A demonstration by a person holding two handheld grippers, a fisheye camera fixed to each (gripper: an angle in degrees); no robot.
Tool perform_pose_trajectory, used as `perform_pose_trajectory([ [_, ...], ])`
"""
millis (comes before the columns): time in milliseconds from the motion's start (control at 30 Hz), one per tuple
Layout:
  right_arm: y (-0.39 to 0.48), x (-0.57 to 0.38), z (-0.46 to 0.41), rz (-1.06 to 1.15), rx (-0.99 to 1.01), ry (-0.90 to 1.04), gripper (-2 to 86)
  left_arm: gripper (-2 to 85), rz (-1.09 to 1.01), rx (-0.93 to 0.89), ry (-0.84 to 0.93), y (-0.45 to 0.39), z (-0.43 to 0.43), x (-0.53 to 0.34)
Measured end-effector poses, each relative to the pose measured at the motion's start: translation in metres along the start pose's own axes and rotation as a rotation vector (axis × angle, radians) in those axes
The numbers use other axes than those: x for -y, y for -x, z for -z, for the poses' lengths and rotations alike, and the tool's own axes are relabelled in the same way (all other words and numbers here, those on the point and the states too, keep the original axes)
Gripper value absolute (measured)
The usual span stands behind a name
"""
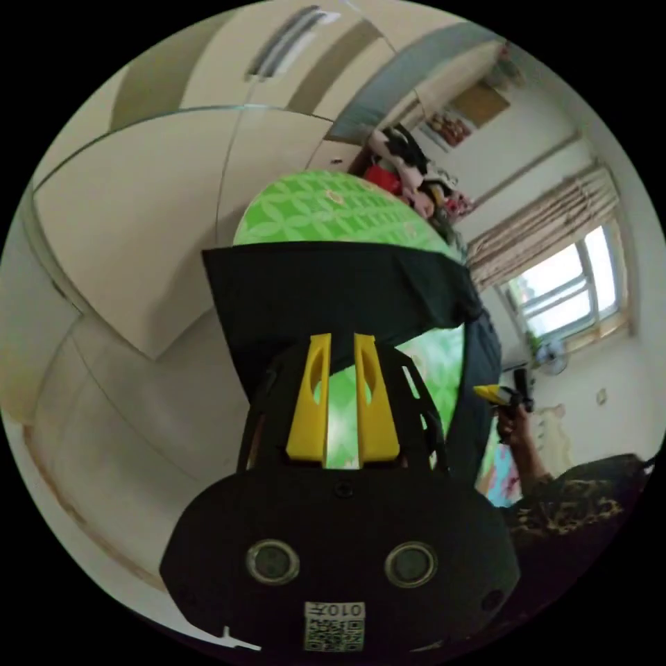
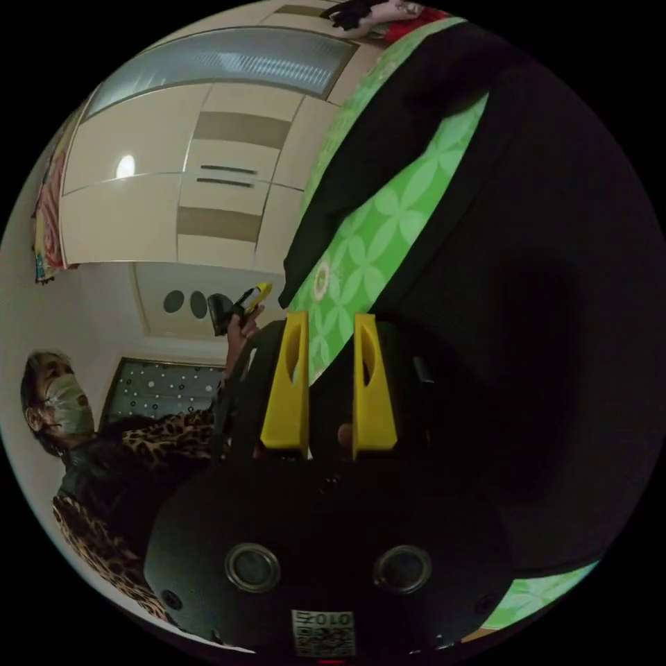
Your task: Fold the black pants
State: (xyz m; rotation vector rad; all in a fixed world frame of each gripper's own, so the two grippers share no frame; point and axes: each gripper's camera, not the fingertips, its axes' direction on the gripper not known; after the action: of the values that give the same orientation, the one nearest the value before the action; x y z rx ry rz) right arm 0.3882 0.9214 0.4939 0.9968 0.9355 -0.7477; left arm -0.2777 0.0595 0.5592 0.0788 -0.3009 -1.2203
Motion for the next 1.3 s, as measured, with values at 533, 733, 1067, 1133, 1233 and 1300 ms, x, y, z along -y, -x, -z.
perform_pose_trajectory([
  [533,-0.098,-0.020,-0.053,-0.020,0.060,-0.143,2.9,-0.3,0.002,0.265,0.061,0.052,-0.031,0.074],
  [733,-0.114,-0.018,-0.056,0.007,0.205,-0.090,5.9,-0.2,-0.155,0.312,-0.026,0.014,0.003,0.091],
  [1067,0.029,0.159,-0.056,0.561,-0.292,0.469,7.2,-0.1,-0.486,0.106,0.139,-0.004,0.000,0.151],
  [1133,0.047,0.209,-0.078,0.637,-0.364,0.580,7.6,0.0,-0.534,0.123,0.172,-0.008,-0.006,0.166],
  [1233,0.056,0.266,-0.105,0.682,-0.394,0.657,8.8,0.6,-0.602,0.131,0.191,-0.020,-0.015,0.191],
  [1300,0.054,0.294,-0.121,0.684,-0.458,0.689,8.7,0.9,-0.630,0.127,0.186,-0.027,-0.020,0.204],
])
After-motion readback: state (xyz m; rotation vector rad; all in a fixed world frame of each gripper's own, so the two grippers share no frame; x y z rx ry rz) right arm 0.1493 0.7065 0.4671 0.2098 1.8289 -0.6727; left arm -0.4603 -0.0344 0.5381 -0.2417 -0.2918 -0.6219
